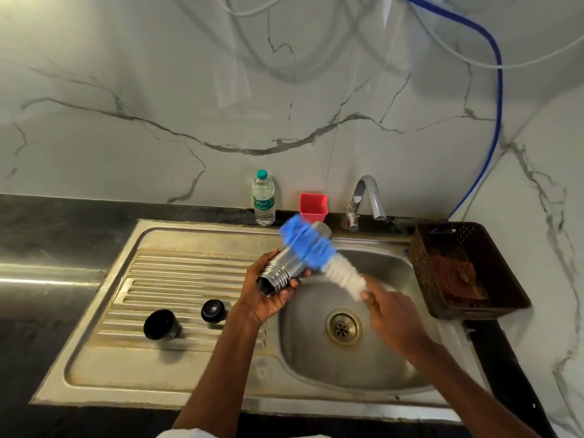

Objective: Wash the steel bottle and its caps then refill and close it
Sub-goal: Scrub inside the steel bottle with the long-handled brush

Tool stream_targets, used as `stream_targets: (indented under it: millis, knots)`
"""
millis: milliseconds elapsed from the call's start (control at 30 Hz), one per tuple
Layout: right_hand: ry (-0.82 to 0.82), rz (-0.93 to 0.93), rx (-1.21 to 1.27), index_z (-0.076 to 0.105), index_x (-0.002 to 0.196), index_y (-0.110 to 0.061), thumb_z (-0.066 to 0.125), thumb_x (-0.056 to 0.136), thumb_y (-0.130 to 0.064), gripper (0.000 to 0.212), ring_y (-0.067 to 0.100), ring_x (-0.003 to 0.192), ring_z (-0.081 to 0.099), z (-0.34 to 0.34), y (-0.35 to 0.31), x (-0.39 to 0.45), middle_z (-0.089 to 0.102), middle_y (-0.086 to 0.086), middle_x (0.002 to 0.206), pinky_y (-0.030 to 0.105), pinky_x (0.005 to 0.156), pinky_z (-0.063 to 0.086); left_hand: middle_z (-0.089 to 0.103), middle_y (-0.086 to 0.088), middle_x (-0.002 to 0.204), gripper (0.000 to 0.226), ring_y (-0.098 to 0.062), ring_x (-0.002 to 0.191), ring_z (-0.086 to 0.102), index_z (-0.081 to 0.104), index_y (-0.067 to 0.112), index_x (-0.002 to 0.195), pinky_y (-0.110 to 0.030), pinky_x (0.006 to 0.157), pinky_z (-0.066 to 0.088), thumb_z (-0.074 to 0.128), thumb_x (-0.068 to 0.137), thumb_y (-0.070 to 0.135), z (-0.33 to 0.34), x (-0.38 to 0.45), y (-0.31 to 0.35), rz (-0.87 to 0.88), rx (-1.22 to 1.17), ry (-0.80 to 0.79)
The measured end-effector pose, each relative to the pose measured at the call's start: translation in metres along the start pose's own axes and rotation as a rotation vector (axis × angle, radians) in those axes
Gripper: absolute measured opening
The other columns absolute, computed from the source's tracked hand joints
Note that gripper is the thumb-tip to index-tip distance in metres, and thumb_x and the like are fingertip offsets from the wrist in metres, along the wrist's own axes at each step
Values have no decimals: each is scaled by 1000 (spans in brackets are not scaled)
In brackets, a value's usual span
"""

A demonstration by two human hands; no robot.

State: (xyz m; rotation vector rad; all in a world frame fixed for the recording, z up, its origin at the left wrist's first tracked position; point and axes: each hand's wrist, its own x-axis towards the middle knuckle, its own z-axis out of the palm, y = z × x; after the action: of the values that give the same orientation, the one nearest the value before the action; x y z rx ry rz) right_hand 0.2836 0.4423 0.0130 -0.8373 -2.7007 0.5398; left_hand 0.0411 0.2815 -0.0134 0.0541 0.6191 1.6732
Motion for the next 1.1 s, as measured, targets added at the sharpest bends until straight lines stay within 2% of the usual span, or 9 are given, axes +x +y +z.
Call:
stream_targets:
  millis: [67, 200, 267, 400, 567, 733, 867, 933, 1100]
  knots:
    - [12, -120, -48, 59, 140, -27, 55, 96, -27, 44, 31, 67, 70, 2, -6, -13, 75, 4, 78, 37, 56, 52, 70, -22, 109, 76, -27, 62, 64, 75, -2, 117, -26, 39, 51, 101, 54, 32, 4, -3, 0, 28, -57, -17]
    - [22, 204, -28, 48, 148, -28, 46, 105, -26, 43, 41, 90, 69, 2, 0, 8, 74, 18, 99, 43, 72, 51, 60, -37, 113, 63, -27, 58, 64, 62, -9, 136, -26, 38, 52, 61, 94, 38, 8, -3, -1, -46, -85, -23]
    - [26, 185, 0, 47, 150, -26, 45, 106, -30, 44, 40, 91, 70, -1, -1, 8, 75, 17, 102, 42, 72, 51, 59, -38, 113, 64, -26, 57, 64, 61, -9, 137, -26, 38, 53, 53, 97, 40, 10, -4, -1, -77, -88, -30]
    - [-11, -150, -43, 56, 142, -25, 55, 96, -27, 46, 29, 67, 70, 4, -5, -10, 76, 1, 81, 35, 53, 51, 67, -28, 105, 73, -27, 59, 63, 69, -3, 122, -27, 38, 51, 96, 61, 27, 9, -5, -4, -23, -87, -40]
    - [8, 230, 21, 42, 147, -33, 45, 106, -26, 42, 40, 93, 68, 1, 0, 12, 73, 16, 103, 43, 74, 51, 57, -37, 114, 62, -27, 57, 66, 64, -8, 135, -27, 40, 54, 56, 97, 40, 11, -7, 0, -91, -36, -41]
    - [-44, -124, 6, 48, 147, -31, 46, 102, -32, 45, 29, 71, 69, 3, -12, -5, 75, 4, 84, 41, 60, 52, 66, -28, 106, 73, -27, 59, 64, 67, -3, 123, -26, 39, 52, 94, 64, 30, 10, -8, -3, -18, -44, -34]
    - [2, 203, 71, 48, 148, -28, 45, 106, -28, 42, 38, 91, 69, 9, -1, 16, 75, 14, 102, 42, 73, 51, 59, -36, 116, 59, -26, 58, 63, 64, -5, 136, -23, 38, 49, 47, 103, 40, 12, -4, 0, -55, -74, -8]
    - [-12, 241, 142, 50, 146, -27, 47, 106, -26, 40, 37, 96, 68, 7, -3, 20, 74, 13, 107, 41, 77, 51, 58, -36, 115, 62, -26, 58, 64, 65, -7, 135, -24, 36, 48, 37, 106, 40, 12, -3, -1, -88, -110, -12]
    - [-135, 9, 173, 41, 152, -35, 44, 105, -39, 47, 24, 81, 68, 8, -14, 1, 73, 5, 90, 42, 74, 54, 69, -26, 117, 60, -37, 86, 73, 71, -4, 123, -38, 68, 59, 57, 87, 42, 11, -4, -5, -99, -146, 101]
